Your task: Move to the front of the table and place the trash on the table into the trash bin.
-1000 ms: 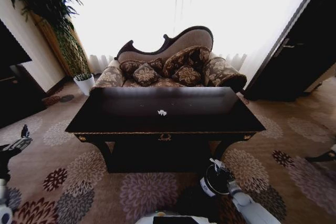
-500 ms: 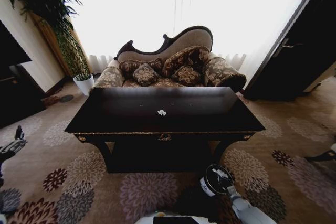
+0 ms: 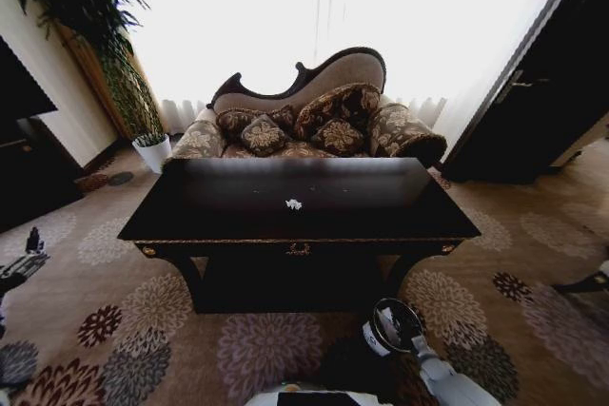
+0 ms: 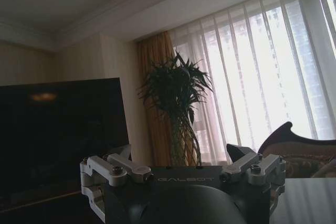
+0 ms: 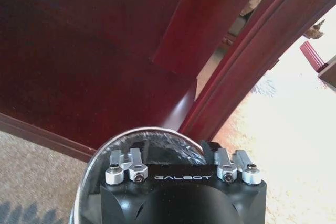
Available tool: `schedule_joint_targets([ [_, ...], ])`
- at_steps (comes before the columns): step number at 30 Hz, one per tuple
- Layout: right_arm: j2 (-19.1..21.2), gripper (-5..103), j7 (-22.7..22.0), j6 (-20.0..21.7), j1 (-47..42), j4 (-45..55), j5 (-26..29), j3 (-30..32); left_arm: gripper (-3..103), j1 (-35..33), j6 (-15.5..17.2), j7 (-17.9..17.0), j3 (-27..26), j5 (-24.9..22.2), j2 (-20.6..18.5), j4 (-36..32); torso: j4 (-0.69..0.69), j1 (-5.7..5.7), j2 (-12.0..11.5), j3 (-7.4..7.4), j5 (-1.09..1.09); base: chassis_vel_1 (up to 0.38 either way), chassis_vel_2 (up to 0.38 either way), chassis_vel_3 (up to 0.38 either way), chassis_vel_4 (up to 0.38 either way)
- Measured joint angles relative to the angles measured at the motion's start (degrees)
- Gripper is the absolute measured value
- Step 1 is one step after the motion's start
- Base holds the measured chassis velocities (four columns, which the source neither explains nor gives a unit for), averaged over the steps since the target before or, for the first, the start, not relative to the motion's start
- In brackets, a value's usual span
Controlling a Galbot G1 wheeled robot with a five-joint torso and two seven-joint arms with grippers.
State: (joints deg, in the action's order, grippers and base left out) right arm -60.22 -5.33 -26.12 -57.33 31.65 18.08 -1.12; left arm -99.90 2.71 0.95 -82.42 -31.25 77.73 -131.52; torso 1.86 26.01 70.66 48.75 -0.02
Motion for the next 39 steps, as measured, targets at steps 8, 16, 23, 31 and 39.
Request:
schedule_joint_targets([
  [8, 2.5, 84, 1.8, -0.5, -11.9, 15.8, -1.4, 4.0, 100, 1.0, 0.0, 0.0, 0.1, 0.0, -0.1, 0.6, 0.00, 0.00, 0.0, 0.00, 0.02, 0.000, 0.000, 0.000, 0.000],
  [16, 3.4, 100, 3.7, -3.9, -27.7, 34.7, -3.0, 11.4, 100, 3.4, -0.1, 0.0, 2.9, 1.4, 0.7, 2.1, 0.00, -0.01, 0.0, -0.01, 0.00, 0.000, 0.000, 0.000, 0.000],
  [23, 2.7, 100, 4.0, -4.7, -36.3, 44.5, 0.6, 16.4, 100, 4.9, -0.7, 0.0, 5.0, 2.6, 1.3, 3.5, 0.01, -0.01, 0.0, 0.00, 0.00, 0.000, 0.000, 0.000, 0.000],
  [31, -0.1, 100, 4.3, -4.7, -43.3, 56.9, 7.4, 22.9, 100, 5.6, -0.7, 0.0, 5.6, 3.0, 1.0, 4.3, 0.00, -0.01, 0.0, 0.00, 0.01, 0.000, 0.000, 0.000, 0.000],
  [39, -0.6, 100, 3.2, -2.9, -49.3, 71.7, 10.9, 31.4, 100, 5.8, -0.7, 0.1, 5.1, 2.7, 0.2, 5.2, 0.00, 0.00, 0.0, 0.00, 0.00, 0.000, 0.000, 0.000, 0.000],
])
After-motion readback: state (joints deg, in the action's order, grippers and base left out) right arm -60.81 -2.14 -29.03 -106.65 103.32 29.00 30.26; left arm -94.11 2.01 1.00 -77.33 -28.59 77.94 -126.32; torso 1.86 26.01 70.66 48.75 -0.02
